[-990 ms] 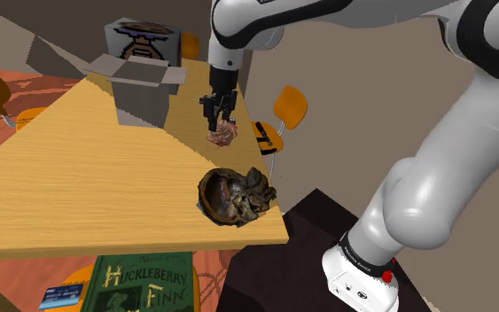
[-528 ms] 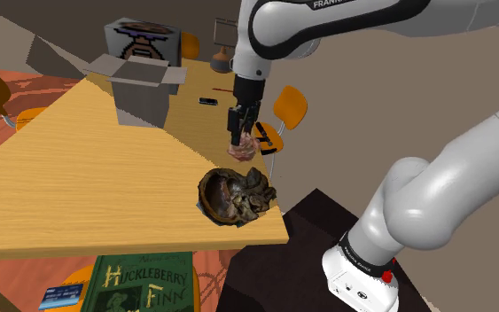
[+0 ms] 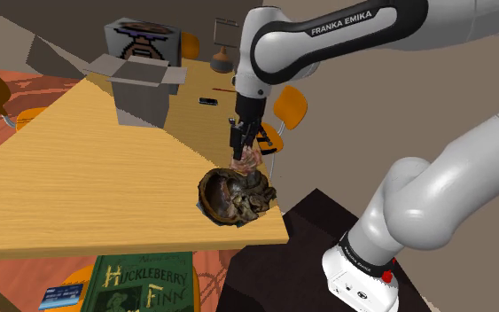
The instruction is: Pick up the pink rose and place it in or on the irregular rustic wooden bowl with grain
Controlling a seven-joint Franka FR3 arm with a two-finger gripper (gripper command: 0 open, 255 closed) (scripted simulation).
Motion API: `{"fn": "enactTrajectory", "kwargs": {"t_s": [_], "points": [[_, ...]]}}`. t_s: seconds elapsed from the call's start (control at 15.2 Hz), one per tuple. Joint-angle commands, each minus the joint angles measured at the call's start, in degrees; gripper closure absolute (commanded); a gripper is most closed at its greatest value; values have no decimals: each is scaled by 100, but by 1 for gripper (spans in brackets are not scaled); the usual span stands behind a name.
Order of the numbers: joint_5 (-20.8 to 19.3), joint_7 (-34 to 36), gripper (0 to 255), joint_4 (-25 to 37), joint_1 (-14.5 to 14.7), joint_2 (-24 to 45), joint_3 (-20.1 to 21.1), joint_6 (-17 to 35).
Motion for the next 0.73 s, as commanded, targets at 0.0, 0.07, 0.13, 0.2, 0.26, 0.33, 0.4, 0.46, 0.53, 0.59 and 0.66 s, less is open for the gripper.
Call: {"fn": "enactTrajectory", "kwargs": {"t_s": [0.0, 0.07, 0.13, 0.2, 0.26, 0.33, 0.4, 0.46, 0.53, 0.59, 0.66], "points": [[12, -13, 255, -95, 5, 60, 7, 160], [17, -22, 255, -141, 7, 98, 8, 244], [23, -31, 255, -187, 9, 136, 10, 328], [29, -40, 255, -232, 11, 177, 12, 412], [35, -50, 255, -275, 12, 219, 13, 497], [41, -60, 255, -317, 14, 263, 15, 582], [48, -70, 255, -357, 16, 308, 17, 668], [56, -81, 255, -402, 19, 361, 18, 765], [55, -81, 255, -403, 19, 359, 18, 764], [55, -81, 255, -402, 19, 360, 18, 764], [56, -81, 255, -402, 19, 360, 18, 765]]}}
